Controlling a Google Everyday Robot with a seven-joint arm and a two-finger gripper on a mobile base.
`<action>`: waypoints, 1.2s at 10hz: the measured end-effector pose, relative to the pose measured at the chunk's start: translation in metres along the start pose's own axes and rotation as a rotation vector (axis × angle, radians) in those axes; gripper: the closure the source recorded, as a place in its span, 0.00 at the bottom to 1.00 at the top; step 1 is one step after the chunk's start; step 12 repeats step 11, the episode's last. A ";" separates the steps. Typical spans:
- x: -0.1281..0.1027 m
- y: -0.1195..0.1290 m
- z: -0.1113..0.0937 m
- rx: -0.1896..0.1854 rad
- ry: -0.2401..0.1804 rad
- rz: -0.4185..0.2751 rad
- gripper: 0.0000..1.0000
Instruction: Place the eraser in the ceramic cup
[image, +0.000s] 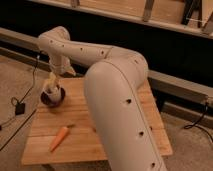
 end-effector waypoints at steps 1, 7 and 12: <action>0.001 -0.002 0.000 0.002 0.000 0.003 0.20; -0.001 0.001 0.000 0.000 -0.001 0.000 0.20; -0.001 0.001 0.001 -0.001 0.000 0.001 0.20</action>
